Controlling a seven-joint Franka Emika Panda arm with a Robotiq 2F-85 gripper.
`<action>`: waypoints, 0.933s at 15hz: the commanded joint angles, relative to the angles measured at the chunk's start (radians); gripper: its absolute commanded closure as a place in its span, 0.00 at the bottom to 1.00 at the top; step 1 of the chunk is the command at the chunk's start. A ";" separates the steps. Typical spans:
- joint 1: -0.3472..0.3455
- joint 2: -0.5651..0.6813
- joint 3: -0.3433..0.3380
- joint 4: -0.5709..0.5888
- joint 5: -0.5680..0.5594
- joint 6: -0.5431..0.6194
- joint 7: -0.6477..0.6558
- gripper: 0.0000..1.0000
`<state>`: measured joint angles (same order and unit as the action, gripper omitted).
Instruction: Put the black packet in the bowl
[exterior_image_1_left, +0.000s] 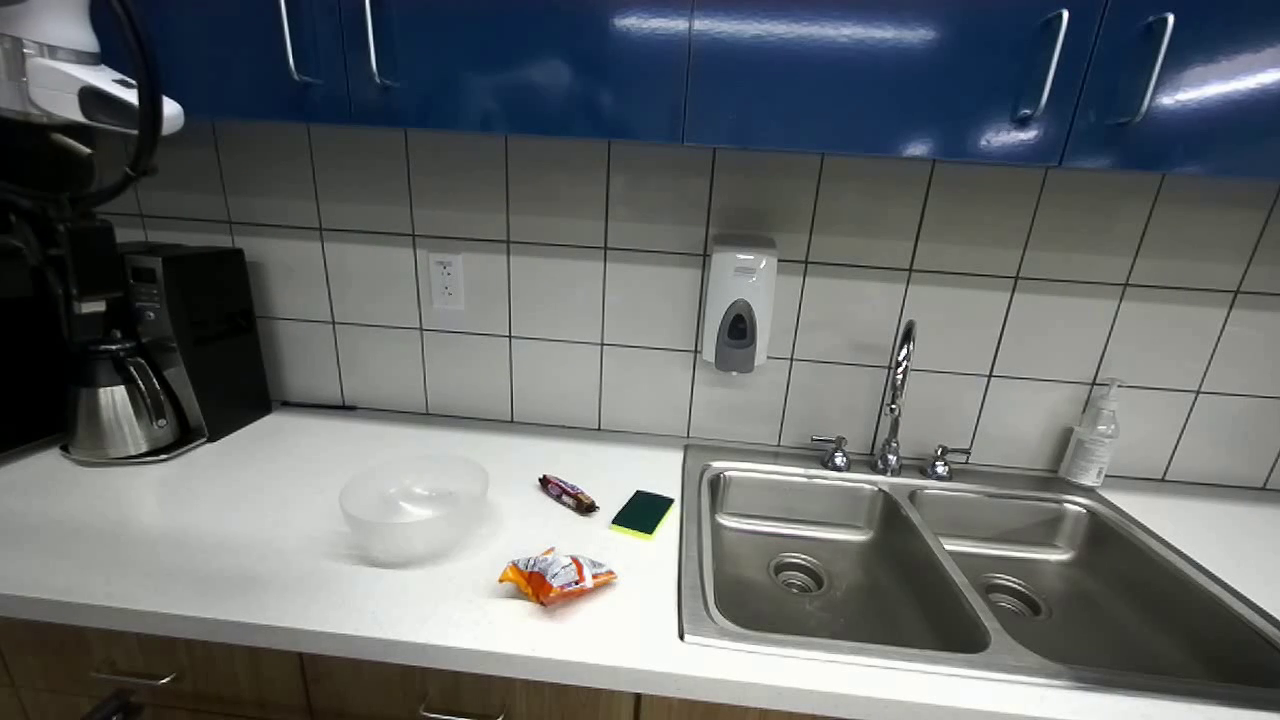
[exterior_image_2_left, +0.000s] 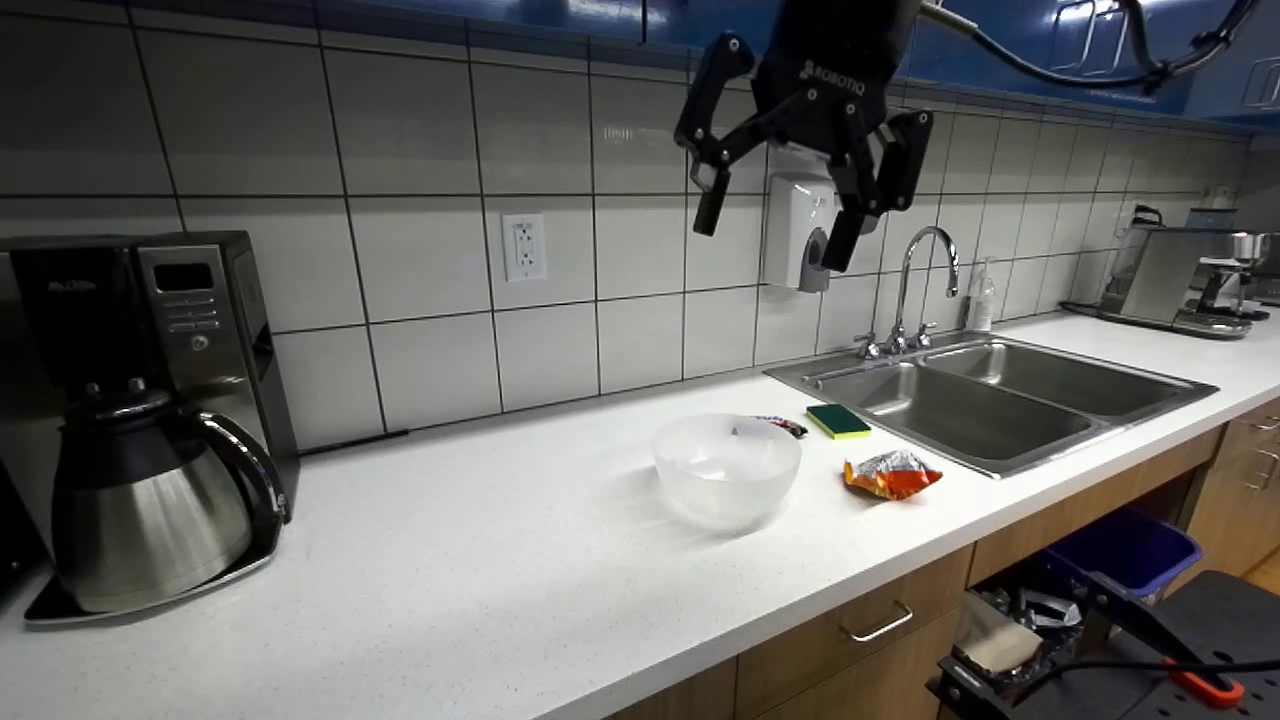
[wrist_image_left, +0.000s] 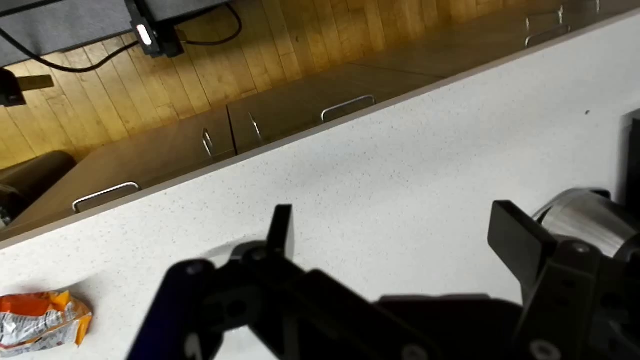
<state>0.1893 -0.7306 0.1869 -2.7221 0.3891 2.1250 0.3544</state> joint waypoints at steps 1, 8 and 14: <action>0.021 0.025 -0.052 0.029 -0.022 -0.132 -0.152 0.00; -0.019 0.023 -0.129 0.059 -0.177 -0.378 -0.398 0.00; -0.088 0.019 -0.187 0.051 -0.420 -0.387 -0.543 0.00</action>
<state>0.1458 -0.7153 0.0206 -2.6852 0.0690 1.7494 -0.1046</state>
